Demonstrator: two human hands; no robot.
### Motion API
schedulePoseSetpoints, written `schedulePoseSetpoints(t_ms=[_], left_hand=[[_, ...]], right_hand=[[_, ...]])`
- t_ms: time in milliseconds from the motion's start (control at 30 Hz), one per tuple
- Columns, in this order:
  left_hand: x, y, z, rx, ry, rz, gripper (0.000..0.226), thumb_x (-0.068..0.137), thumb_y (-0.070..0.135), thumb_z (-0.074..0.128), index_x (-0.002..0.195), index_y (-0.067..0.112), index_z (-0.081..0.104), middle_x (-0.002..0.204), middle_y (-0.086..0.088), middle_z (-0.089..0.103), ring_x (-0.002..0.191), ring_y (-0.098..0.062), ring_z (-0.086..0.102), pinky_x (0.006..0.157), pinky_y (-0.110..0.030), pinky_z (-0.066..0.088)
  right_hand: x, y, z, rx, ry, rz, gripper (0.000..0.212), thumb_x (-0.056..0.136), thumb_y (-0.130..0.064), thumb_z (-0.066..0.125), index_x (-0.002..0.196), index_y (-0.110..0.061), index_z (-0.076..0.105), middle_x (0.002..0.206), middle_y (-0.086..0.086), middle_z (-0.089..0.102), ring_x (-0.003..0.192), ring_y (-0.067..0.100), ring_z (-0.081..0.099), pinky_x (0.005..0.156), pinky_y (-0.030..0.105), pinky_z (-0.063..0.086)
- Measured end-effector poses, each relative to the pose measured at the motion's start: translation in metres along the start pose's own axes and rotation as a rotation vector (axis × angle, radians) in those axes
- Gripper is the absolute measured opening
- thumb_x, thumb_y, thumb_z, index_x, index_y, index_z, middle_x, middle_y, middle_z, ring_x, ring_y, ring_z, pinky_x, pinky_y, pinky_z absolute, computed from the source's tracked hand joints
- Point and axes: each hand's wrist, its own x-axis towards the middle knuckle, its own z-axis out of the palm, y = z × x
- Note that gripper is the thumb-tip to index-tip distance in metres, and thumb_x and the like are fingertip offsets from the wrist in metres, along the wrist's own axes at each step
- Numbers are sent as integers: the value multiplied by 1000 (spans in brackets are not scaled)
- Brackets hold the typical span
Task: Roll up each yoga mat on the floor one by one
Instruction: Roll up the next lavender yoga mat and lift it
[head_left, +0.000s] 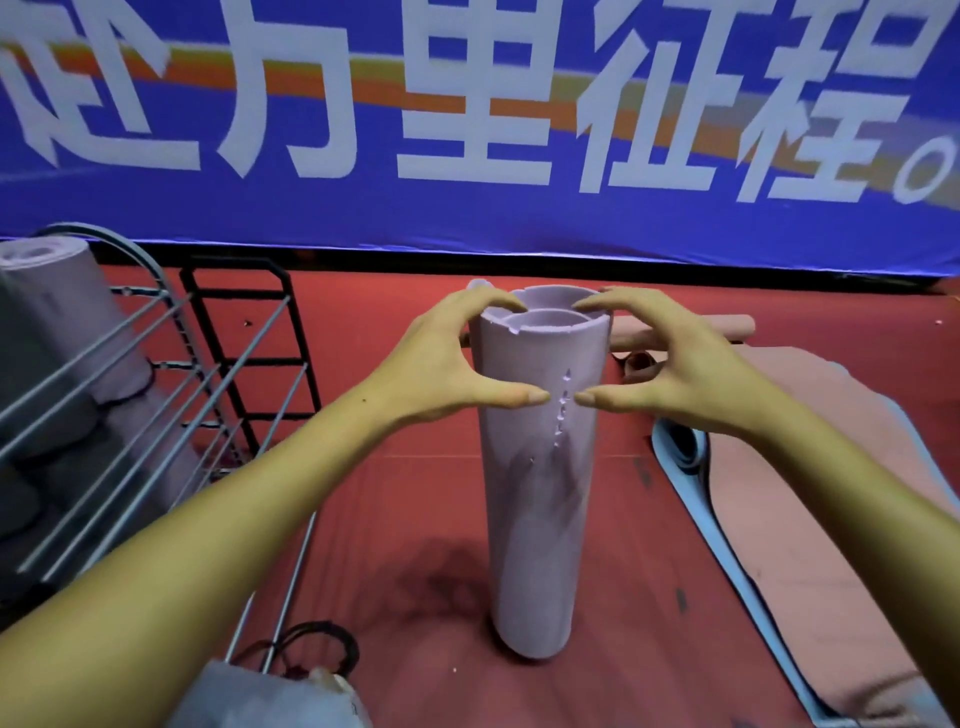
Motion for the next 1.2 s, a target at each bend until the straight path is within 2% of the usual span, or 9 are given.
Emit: schedulePoseSetpoints(t_ms=[167,300,467,633,733,833,967,1067,1200], left_hand=[[4,3,-1,45,-63,-2,79,64,50,98,135,41,62,132,24,62,115,3,61,97,-25,55],[8,10,5,49,-104,-5,72,65,51,97,129,42,66,125,19,66,103,7,64,79,-8,48],[7,2,26,139,-200,-26,89,60,65,93,140,51,55,138,18,63,111,-10,68,95,-33,58],[-9,-15,61,149,-279,-71,116,59,72,90,155,54,27,149,8,57,118,-24,67,97,-43,58],[-5,-21,75,177,-197,-72,107,63,72,84,152,54,29,142,2,62,120,-27,64,96,-45,57],[2,-20,76,206,-143,-23,96,65,64,85,147,50,37,137,7,65,108,-28,66,92,-45,57],[13,-18,65,220,-102,57,92,70,56,88,147,49,39,138,13,62,112,-23,65,92,-44,58],[11,-29,71,231,-208,39,96,68,61,84,151,52,34,145,7,58,126,-23,59,98,-46,55],[10,-33,79,200,-209,-17,93,67,64,80,148,52,35,144,9,58,129,-20,57,102,-48,51]], right_hand=[[-3,-3,0,-150,-11,11,76,68,-49,92,135,-28,62,134,-11,59,116,-8,57,92,13,50],[-8,-6,-18,-266,-73,134,72,64,-61,89,128,-41,62,113,-17,67,92,0,71,85,41,61],[-18,17,-14,-351,-162,160,75,72,-51,92,138,-32,60,116,-5,68,98,17,71,87,42,57],[-37,47,8,-226,-184,131,83,76,-40,93,146,-29,50,132,-19,54,117,6,57,92,8,40],[-39,55,15,-216,-135,98,80,78,-41,91,145,-29,49,133,-23,49,123,10,55,99,29,48],[-40,56,17,-200,-69,79,75,78,-43,91,141,-31,51,132,-21,55,111,9,58,92,43,55],[-39,61,10,-194,46,53,75,74,-48,91,137,-40,51,133,-11,61,118,18,60,98,45,53],[-40,63,28,-269,-24,107,82,75,-51,88,145,-46,45,138,-3,57,129,19,51,105,44,48],[-38,66,40,-228,-4,191,79,72,-53,88,140,-52,47,126,-5,54,118,13,50,100,36,45]])
